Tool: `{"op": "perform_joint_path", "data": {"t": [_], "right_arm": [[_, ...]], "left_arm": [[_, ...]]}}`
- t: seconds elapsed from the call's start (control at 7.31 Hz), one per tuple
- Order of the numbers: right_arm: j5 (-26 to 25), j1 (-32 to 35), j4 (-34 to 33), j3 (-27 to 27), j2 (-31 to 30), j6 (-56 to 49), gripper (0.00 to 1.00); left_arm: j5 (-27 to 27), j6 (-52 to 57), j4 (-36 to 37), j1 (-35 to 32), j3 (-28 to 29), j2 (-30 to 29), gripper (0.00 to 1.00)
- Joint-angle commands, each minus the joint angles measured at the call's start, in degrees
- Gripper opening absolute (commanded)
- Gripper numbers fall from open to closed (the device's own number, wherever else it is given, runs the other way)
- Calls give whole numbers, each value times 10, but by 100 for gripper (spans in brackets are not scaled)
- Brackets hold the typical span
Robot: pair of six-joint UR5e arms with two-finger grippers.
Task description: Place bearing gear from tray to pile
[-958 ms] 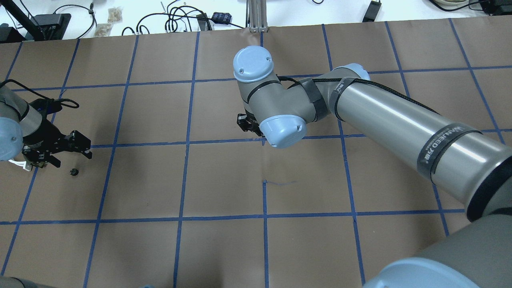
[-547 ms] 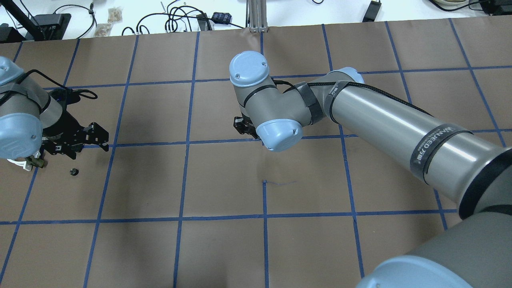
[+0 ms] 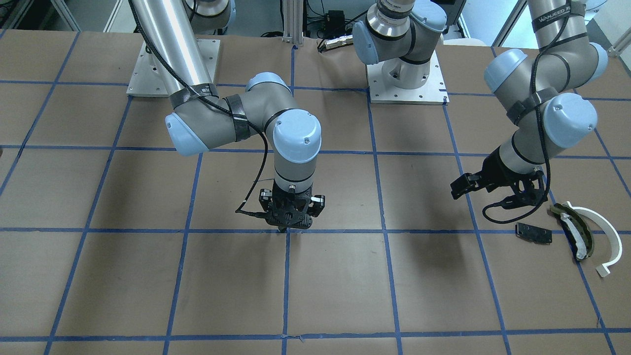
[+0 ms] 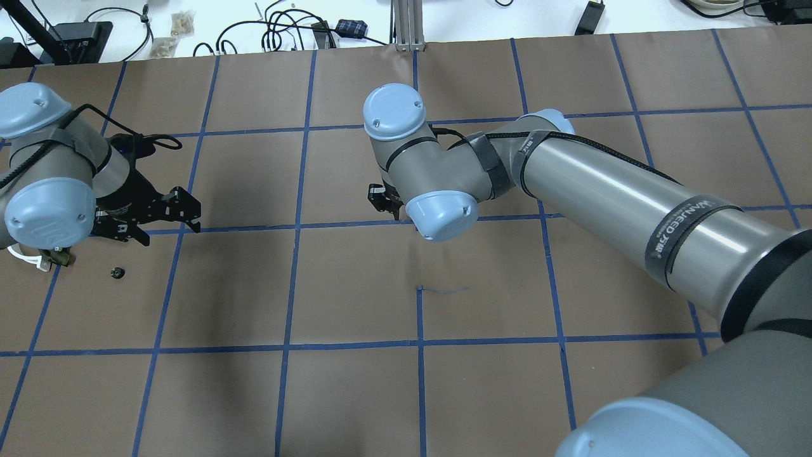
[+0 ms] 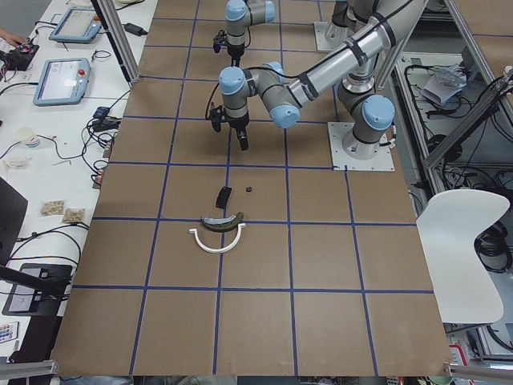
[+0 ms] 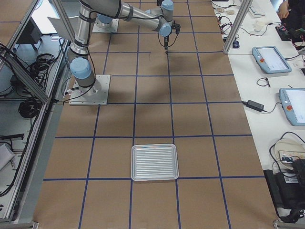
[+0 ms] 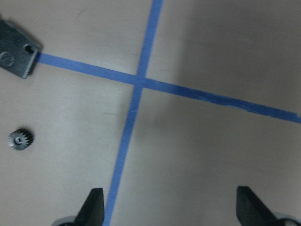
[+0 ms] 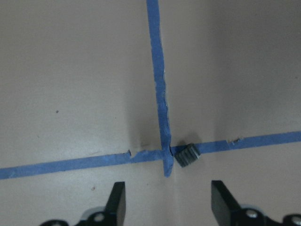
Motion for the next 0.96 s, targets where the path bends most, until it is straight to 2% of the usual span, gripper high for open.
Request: {"op": "perform_joint_path", "data": {"t": [0.0,0.41,0.55,0.82], "right_arm": [[-1,0,-1,0,0,0,79],[-2,-17,0,-13,-11,-28,82],[-3,-38,13,-17,-46,-91,85],[6,-128,122,-27,-150,-193,87]], "left_arm": [[-3,-16,0,-22,0,4,98],[1,-56,7,-84,1,3,98],[1,-57,7,-99,1,4,98],[-8,-103,40,-142,9,-13,95]]}}
